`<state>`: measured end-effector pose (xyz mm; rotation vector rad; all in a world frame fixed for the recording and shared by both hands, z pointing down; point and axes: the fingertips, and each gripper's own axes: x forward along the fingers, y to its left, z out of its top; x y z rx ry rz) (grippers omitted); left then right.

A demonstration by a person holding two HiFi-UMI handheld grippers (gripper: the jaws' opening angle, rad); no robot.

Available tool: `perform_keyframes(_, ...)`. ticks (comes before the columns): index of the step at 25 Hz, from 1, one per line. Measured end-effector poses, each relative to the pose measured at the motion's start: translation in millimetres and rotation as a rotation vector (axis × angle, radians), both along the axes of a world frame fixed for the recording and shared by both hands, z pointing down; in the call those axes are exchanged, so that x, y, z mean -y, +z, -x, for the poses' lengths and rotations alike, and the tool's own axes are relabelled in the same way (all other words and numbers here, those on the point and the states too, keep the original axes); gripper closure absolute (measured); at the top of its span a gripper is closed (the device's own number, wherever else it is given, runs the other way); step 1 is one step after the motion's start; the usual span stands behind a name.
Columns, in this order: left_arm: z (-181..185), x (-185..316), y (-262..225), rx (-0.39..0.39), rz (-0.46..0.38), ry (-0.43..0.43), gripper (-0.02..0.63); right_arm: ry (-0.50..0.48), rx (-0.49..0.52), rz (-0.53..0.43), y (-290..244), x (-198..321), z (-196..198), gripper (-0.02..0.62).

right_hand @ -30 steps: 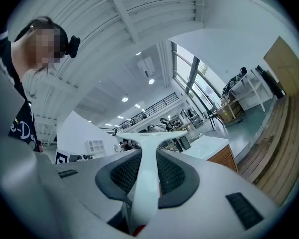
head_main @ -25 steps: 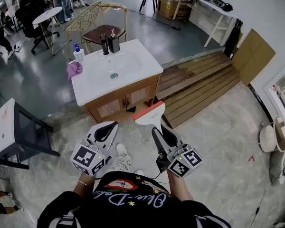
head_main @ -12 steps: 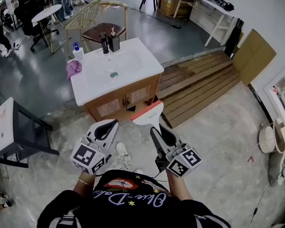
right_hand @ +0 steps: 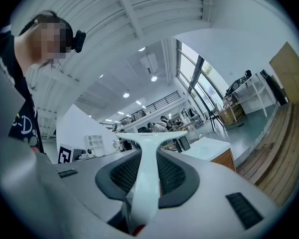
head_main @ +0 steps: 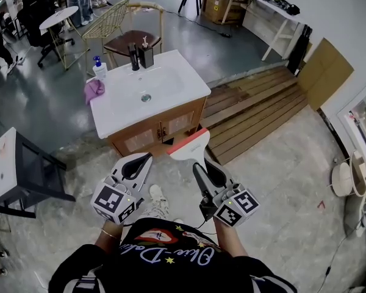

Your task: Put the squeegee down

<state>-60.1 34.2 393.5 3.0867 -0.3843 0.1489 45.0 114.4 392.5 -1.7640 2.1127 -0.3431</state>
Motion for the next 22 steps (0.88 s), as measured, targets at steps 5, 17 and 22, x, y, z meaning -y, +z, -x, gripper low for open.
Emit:
perform_keyframes(5,-4.4,5.8,2.8,-0.001,0.012,0.01,0.6,0.011,0.005,0.006,0.7,4.4,-3.5,0.488)
perform_keyframes(17,-3.9,27.3,9.0,0.02,0.025,-0.016,0.601,-0.013,0.032,0.009,5.6,27.6,-6.0,0.488)
perform_keyframes(22,-6.2,36.5,10.4,0.027,0.031,-0.025,0.601,-0.025,0.041,0.016,8.7,39.5,-9.2,0.486)
